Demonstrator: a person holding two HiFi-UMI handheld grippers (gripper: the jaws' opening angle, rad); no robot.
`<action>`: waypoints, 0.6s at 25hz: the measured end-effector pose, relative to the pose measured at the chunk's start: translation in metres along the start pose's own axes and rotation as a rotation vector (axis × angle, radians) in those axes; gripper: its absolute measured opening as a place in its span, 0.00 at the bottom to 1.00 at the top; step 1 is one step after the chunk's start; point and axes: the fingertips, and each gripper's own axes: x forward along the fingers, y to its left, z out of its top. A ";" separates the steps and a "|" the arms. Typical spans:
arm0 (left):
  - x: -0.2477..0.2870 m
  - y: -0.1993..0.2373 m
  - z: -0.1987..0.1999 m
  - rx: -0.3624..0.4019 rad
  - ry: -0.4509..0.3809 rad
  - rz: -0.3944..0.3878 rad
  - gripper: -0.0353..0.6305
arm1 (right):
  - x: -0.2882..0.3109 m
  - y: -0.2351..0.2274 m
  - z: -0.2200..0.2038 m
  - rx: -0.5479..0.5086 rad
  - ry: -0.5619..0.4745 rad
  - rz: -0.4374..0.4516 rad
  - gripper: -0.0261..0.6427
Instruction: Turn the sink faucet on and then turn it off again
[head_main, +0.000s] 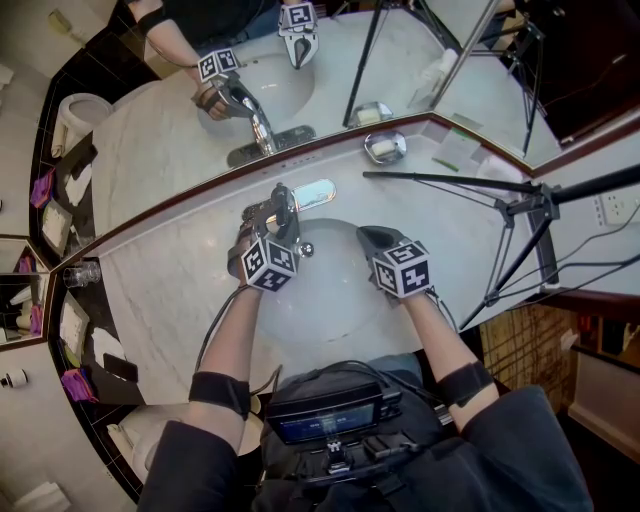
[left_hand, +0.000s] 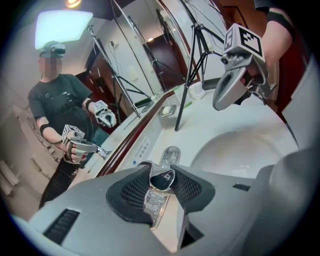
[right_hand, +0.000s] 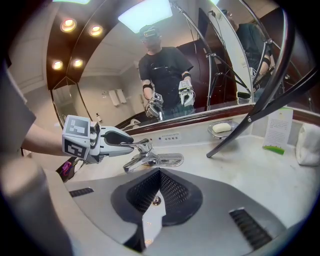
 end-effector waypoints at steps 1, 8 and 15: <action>0.000 0.004 0.003 -0.003 -0.005 0.002 0.26 | 0.000 0.000 0.000 0.000 0.000 0.000 0.07; 0.002 0.025 0.017 -0.035 -0.011 -0.016 0.26 | 0.001 0.004 0.004 0.000 -0.008 0.004 0.07; 0.002 0.021 0.016 -0.063 -0.007 -0.025 0.21 | 0.001 0.005 0.008 -0.002 -0.015 0.008 0.07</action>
